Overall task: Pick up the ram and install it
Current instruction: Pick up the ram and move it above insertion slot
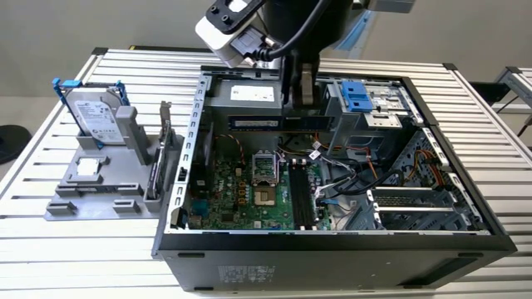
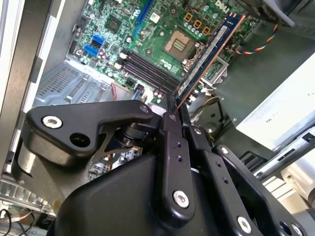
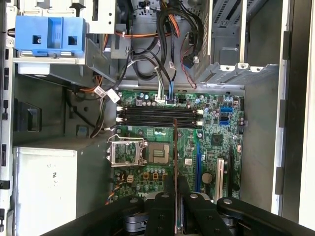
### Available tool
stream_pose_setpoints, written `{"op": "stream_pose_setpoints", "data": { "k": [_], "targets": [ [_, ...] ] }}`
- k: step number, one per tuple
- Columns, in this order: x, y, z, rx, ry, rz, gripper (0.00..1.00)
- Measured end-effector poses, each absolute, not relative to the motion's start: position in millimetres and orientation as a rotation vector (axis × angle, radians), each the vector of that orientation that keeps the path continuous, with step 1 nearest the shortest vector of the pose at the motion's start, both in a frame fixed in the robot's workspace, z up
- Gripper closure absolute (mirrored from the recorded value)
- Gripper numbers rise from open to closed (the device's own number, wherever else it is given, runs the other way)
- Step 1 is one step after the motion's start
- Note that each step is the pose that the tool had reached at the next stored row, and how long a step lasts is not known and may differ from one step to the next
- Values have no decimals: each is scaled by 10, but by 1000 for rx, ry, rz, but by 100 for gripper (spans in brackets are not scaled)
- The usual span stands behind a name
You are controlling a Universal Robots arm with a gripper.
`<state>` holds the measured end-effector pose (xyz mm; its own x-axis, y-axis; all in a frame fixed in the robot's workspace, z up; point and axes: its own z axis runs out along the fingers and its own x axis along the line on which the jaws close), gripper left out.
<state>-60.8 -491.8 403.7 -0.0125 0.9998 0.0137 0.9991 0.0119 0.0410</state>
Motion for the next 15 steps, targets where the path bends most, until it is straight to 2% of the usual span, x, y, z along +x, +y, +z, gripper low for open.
{"op": "stream_pose_setpoints", "data": {
  "k": [15],
  "targets": [
    [-511, -4918, 4037, 2194, 2221, 61, 100]
  ]
}}
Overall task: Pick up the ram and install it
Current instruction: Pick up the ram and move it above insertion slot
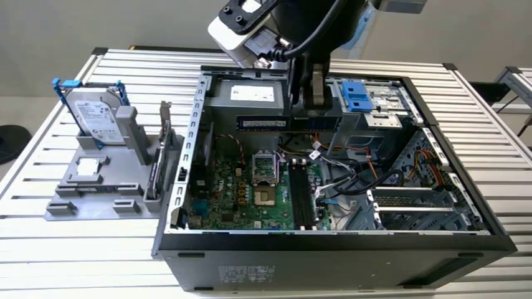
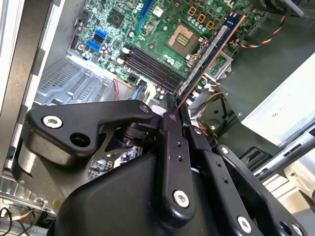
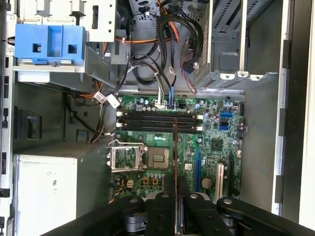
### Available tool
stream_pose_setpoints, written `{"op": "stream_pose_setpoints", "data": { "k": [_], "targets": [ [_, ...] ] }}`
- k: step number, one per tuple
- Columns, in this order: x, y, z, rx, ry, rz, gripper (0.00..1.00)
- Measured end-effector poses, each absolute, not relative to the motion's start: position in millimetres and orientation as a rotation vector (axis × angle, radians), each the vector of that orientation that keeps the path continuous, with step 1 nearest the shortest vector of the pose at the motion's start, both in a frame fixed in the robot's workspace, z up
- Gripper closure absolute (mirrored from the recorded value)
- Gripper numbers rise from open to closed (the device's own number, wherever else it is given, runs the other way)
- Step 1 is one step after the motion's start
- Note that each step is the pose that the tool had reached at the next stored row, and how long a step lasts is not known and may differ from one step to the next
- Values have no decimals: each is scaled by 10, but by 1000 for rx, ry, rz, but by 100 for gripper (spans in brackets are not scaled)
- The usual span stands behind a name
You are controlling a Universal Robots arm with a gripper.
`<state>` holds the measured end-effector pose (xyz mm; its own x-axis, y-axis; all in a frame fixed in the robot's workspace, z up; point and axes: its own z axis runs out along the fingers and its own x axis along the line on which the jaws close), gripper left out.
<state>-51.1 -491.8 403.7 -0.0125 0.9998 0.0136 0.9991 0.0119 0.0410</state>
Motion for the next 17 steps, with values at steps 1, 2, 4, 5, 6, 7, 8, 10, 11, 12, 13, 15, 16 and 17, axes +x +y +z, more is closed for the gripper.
{"op": "stream_pose_setpoints", "data": {
  "k": [1, 2, 4, 5, 6, 7, 8, 10, 11, 12, 13, 15, 16, 17],
  "targets": [
    [-505, -4918, 4037, 2194, 2221, 60, 100],
    [-501, -4918, 4037, 2194, 2221, 61, 100],
    [-493, -4918, 4037, 2194, 2221, 60, 100],
    [-490, -4918, 4037, 2194, 2221, 60, 100],
    [-488, -4918, 4037, 2194, 2221, 61, 100],
    [-486, -4918, 4037, 2194, 2221, 61, 100],
    [-485, -4918, 4037, 2194, 2221, 61, 100],
    [-483, -4918, 4037, 2194, 2221, 61, 100],
    [-483, -4918, 4037, 2194, 2221, 61, 100],
    [-482, -4918, 4037, 2194, 2221, 61, 100],
    [-481, -4918, 4036, 2194, 2221, 61, 100],
    [-481, -4917, 4034, 2194, 2221, 61, 100],
    [-481, -4916, 4032, 2194, 2221, 61, 100],
    [-480, -4915, 4031, 2194, 2221, 61, 100]
  ]
}}
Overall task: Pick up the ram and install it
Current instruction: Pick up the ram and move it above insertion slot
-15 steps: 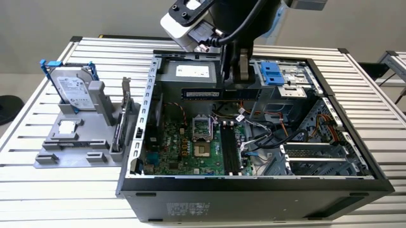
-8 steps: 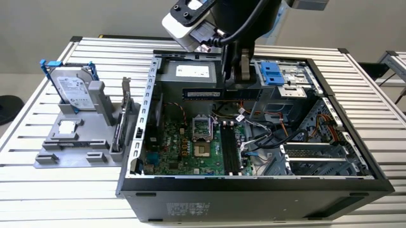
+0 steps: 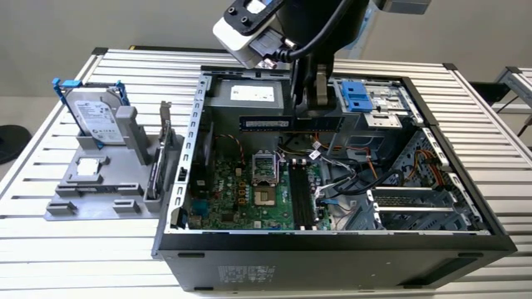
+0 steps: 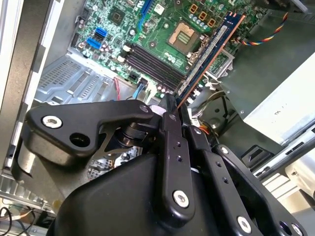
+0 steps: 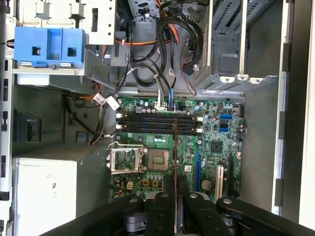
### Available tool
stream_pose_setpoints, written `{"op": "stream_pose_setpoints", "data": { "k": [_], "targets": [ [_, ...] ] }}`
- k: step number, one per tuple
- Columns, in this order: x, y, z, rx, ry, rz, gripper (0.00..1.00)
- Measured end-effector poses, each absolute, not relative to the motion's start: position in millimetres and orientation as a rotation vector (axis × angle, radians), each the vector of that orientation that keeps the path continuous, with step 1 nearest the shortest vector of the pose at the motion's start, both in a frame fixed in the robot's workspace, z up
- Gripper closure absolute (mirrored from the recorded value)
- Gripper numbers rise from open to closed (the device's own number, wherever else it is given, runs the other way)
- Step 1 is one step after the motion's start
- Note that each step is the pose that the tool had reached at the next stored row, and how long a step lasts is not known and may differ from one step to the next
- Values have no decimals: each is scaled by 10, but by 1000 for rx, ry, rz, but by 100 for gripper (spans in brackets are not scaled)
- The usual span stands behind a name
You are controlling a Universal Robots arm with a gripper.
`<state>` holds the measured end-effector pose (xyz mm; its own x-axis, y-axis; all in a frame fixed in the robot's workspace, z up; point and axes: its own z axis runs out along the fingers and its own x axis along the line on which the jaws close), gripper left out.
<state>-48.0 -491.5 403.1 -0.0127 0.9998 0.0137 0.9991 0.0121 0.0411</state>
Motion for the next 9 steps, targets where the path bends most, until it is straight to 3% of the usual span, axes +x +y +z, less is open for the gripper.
{"op": "stream_pose_setpoints", "data": {
  "k": [9],
  "targets": [
    [-450, -4875, 4023, 2195, 2220, 60, 100]
  ]
}}
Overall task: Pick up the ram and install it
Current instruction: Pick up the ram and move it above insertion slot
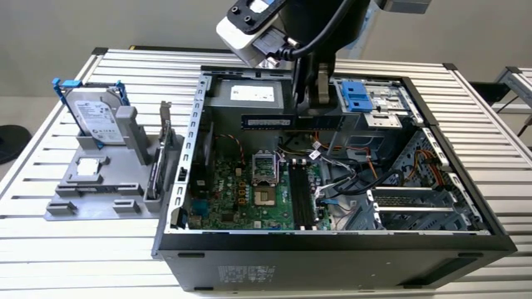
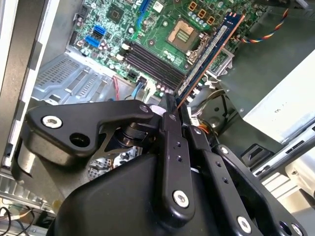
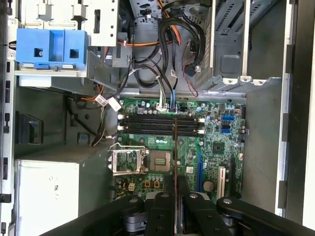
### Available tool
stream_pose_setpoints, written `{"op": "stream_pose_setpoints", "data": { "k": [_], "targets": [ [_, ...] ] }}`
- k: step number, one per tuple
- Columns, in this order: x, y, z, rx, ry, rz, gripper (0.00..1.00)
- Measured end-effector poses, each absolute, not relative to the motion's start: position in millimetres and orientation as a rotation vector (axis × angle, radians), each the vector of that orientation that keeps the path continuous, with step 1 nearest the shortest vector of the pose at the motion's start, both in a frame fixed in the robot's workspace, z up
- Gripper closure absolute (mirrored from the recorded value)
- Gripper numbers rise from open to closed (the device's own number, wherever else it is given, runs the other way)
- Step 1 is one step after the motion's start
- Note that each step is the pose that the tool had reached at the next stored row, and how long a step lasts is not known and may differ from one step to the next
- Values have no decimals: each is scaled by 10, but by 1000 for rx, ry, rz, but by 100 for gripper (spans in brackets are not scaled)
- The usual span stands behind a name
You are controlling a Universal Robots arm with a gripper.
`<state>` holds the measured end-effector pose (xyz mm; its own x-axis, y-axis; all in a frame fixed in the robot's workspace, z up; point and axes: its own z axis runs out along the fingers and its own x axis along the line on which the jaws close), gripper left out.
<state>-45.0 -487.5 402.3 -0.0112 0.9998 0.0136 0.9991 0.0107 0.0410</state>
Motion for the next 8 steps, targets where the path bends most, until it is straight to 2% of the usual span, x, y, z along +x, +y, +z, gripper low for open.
{"op": "stream_pose_setpoints", "data": {
  "k": [8],
  "targets": [
    [-372, -4813, 4012, 2198, 2217, 61, 100]
  ]
}}
